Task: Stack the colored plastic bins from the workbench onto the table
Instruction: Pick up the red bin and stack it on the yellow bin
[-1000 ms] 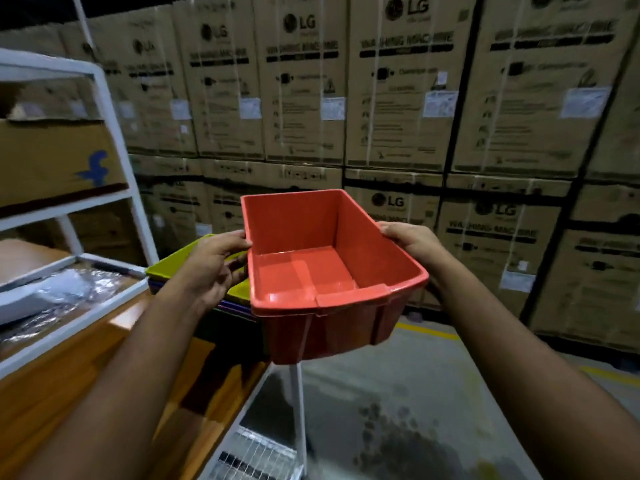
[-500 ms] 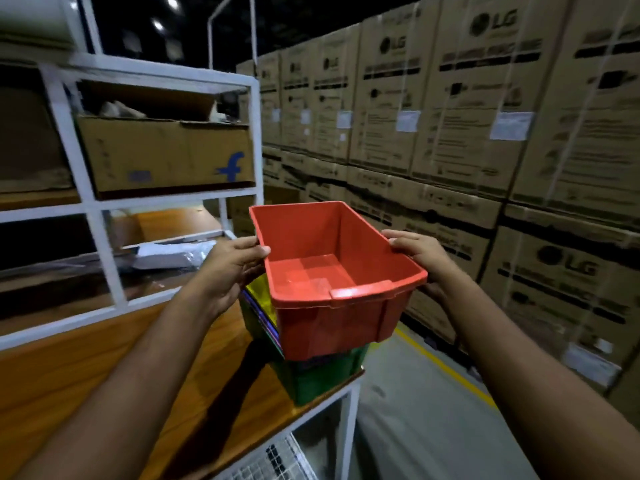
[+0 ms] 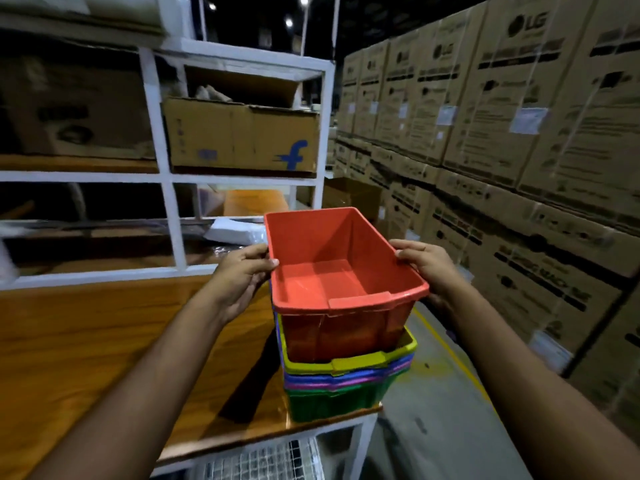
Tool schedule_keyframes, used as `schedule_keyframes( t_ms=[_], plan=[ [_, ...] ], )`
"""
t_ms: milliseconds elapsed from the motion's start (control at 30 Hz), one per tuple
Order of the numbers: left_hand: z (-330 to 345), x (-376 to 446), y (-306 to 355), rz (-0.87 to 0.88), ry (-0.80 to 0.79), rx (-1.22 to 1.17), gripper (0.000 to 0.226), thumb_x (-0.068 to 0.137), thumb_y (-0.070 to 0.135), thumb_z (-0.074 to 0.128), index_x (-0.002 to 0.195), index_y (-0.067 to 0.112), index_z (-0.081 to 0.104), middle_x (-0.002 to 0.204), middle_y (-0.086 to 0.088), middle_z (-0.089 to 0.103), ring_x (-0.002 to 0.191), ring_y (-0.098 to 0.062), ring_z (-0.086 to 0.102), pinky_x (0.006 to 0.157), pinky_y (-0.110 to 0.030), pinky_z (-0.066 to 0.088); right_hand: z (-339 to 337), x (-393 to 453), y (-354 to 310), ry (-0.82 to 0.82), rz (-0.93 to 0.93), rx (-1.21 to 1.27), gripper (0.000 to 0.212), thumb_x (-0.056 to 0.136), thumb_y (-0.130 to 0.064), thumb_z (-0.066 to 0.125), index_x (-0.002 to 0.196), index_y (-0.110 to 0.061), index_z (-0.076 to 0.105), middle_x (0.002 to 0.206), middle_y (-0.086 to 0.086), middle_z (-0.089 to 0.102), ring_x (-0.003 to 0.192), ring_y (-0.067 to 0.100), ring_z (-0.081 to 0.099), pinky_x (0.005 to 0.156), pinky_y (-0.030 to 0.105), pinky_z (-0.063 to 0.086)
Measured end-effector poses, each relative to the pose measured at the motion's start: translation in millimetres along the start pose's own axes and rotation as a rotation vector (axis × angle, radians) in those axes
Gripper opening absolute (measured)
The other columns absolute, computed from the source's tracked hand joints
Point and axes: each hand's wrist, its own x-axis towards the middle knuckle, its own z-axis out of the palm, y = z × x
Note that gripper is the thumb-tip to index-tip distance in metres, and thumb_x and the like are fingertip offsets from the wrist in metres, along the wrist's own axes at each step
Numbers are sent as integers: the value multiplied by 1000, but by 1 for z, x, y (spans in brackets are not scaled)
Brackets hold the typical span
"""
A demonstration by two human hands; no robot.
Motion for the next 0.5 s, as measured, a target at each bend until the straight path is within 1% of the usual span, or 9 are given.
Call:
schedule_keyframes(
  t_ms=[100, 133, 200, 233, 267, 333, 400, 467, 500],
  plan=[
    [5, -7, -12, -18, 86, 18, 40, 86, -15, 48, 121, -3, 61, 119, -21, 66, 103, -27, 64, 95, -36, 50, -7, 9, 15, -54, 1, 12, 27, 89, 8, 53, 109, -3, 68, 83, 15, 73, 66, 18, 71, 57, 26, 59],
    [7, -9, -18, -35, 106, 31, 40, 86, -16, 48, 121, -2, 61, 120, -23, 65, 103, -29, 64, 98, -40, 48, -10, 11, 21, -61, -4, -22, 26, 89, 7, 55, 109, -4, 68, 85, 15, 73, 67, 19, 71, 59, 27, 60],
    [6, -9, -35, -73, 157, 63, 42, 85, -16, 48, 125, -4, 58, 127, -26, 61, 109, -35, 58, 106, -49, 41, -16, 15, 37, -81, -26, -123, 24, 90, 3, 58, 110, -4, 68, 94, 19, 72, 75, 22, 70, 71, 33, 61],
    [6, -9, -43, -83, 173, 78, 43, 85, -17, 48, 126, -5, 56, 128, -25, 60, 112, -36, 58, 106, -50, 39, -20, 19, 48, -95, -52, -179, 25, 89, 2, 60, 111, -4, 68, 99, 19, 72, 81, 24, 70, 77, 36, 60],
    [7, -9, -48, -89, 187, 107, 44, 85, -16, 49, 127, -4, 56, 127, -23, 62, 115, -35, 59, 105, -49, 41, -24, 20, 56, -107, -82, -247, 25, 88, 1, 62, 111, -6, 69, 102, 18, 72, 86, 25, 69, 81, 39, 59],
    [10, -11, -57, -84, 225, 193, 44, 86, -14, 52, 128, -1, 57, 120, -14, 67, 111, -27, 64, 94, -38, 53, -29, 19, 70, -112, -140, -394, 27, 84, -7, 67, 110, -11, 72, 103, 11, 74, 92, 21, 70, 83, 40, 58],
    [17, -15, -63, -70, 275, 297, 43, 87, -12, 54, 127, 2, 58, 115, -10, 68, 103, -21, 66, 82, -30, 57, -34, 19, 77, -117, -191, -507, 29, 79, -17, 70, 107, -16, 74, 96, 3, 75, 86, 15, 70, 76, 37, 59],
    [22, -17, -70, -65, 323, 389, 41, 88, -8, 56, 127, 6, 59, 114, -7, 69, 103, -21, 66, 77, -29, 56, -36, 18, 81, -112, -237, -587, 24, 79, -16, 72, 103, -18, 75, 90, 0, 72, 74, 9, 66, 64, 28, 53],
    [22, -17, -74, -65, 342, 420, 40, 89, -5, 57, 127, 8, 59, 116, -7, 69, 104, -21, 66, 78, -30, 56, -36, 19, 84, -108, -263, -621, 23, 80, -16, 72, 102, -19, 75, 88, -2, 71, 72, 7, 63, 62, 25, 48]
  ],
)
